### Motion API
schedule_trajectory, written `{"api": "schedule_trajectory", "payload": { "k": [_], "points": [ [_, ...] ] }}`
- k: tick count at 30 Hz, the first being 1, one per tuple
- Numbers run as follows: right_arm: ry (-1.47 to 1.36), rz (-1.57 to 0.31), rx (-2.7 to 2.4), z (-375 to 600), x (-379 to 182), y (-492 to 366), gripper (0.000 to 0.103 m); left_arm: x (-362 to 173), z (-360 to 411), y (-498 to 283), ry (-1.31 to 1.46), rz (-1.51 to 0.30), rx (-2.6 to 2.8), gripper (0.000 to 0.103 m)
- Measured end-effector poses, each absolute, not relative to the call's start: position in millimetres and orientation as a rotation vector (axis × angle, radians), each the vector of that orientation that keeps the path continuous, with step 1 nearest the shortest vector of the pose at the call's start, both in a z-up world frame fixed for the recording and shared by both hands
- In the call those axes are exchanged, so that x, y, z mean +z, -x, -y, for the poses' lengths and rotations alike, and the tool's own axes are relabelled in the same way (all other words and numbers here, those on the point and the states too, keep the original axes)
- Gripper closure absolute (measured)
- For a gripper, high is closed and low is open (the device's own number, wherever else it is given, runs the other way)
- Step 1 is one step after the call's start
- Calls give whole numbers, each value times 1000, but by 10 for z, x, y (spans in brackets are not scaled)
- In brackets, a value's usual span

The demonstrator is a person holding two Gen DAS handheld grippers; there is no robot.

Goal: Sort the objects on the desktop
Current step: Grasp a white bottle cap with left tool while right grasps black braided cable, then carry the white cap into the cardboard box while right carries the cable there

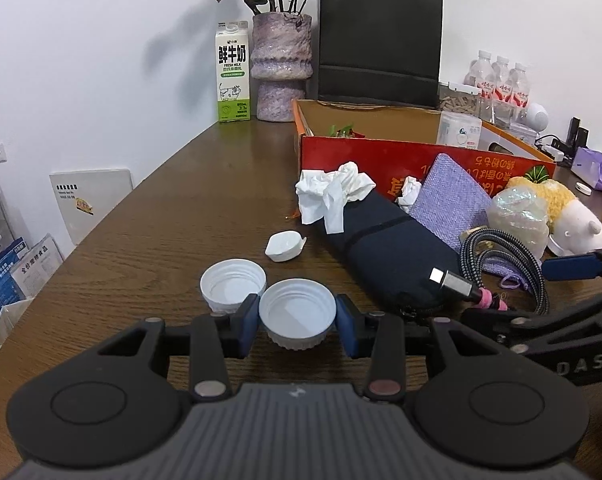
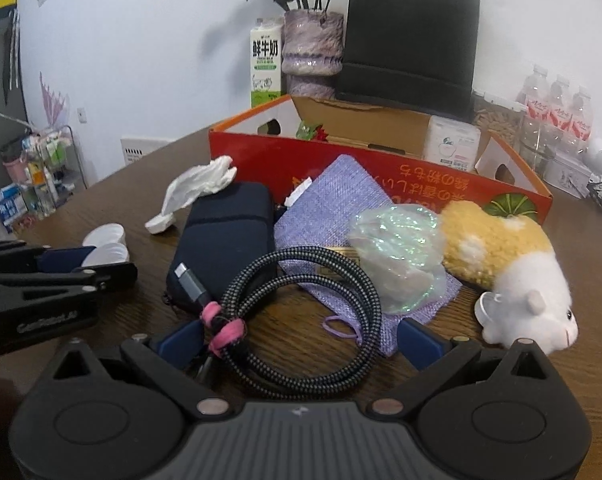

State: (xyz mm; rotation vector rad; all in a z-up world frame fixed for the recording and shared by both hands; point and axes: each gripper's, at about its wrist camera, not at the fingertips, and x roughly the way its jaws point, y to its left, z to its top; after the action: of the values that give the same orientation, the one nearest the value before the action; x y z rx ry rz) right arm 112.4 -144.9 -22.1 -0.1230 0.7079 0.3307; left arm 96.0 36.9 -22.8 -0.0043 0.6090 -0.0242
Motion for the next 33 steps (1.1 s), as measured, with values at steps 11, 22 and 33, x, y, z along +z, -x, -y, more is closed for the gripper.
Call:
{"api": "schedule_trajectory", "payload": {
  "k": [11,22,33],
  "points": [
    [104,-694,354,1490,-234,-1107,12,-217,-360,-930,7,-608,-29,62],
    [96,-628,356,1567,-86,-984,12,-43,-288,-844,-8,-558,-28,62],
    [95,-507,340,1670,313,-1032,12,385,-179,-1054,11,-487,-68,62]
  ]
}}
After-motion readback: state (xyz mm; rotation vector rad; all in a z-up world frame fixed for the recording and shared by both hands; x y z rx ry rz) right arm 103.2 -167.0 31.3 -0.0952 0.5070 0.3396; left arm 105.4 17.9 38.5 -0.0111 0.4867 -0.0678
